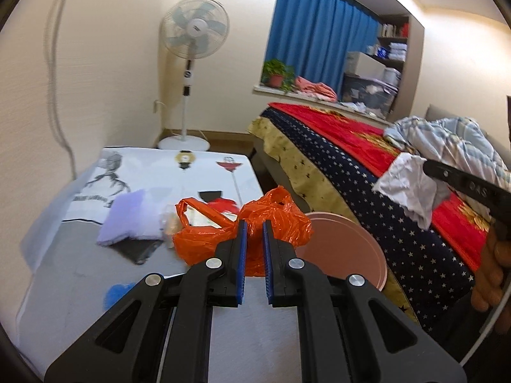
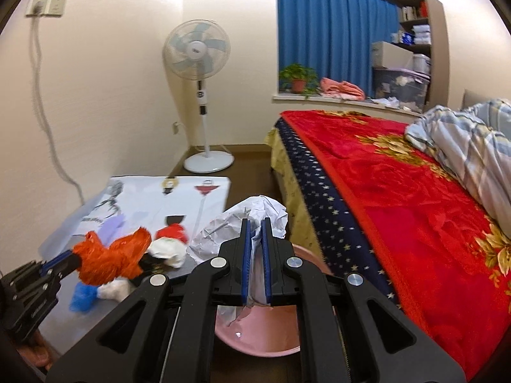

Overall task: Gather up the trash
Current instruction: 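Carry the tissue and orange bag with both tools over the pink bin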

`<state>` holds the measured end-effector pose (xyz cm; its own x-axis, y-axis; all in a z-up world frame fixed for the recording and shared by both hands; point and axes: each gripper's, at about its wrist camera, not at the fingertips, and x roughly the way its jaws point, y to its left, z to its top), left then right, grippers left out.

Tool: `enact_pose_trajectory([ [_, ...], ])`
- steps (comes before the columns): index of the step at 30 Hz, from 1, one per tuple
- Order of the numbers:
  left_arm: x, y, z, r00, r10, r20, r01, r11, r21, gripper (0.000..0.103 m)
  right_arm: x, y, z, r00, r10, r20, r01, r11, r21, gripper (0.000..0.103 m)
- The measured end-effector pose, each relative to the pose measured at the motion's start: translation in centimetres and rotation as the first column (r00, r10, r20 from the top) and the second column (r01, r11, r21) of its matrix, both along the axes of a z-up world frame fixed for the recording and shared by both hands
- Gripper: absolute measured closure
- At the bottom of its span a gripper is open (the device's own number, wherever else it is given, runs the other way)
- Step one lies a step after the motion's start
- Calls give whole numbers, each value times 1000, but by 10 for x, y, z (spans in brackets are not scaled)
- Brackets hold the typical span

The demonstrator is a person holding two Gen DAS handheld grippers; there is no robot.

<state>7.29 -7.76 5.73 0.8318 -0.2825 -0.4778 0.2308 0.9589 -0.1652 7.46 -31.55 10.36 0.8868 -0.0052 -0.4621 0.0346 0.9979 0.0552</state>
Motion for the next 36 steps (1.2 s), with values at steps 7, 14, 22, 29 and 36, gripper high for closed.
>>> enact_pose_trajectory([
  [7,27,-31,-12,998,-57,-12,57,998,25,94,25,-34,-28,996,-85,-40,87,995,51,96],
  [14,52,-70,-23,992,-130,-4,130,991,45,93,39,-55,-47,988,-141,-69,146,987,73,96],
  [22,69,-93,-42,983,-183,-18,183,983,32,94,47,-63,-55,982,-165,-87,171,983,67,95],
  [29,73,-106,-61,974,-220,-55,222,975,29,93,52,-61,-59,979,-175,-102,181,982,55,95],
  [36,75,-113,-69,967,-243,-70,245,969,21,94,56,-60,-61,977,-180,-111,186,981,48,95],
])
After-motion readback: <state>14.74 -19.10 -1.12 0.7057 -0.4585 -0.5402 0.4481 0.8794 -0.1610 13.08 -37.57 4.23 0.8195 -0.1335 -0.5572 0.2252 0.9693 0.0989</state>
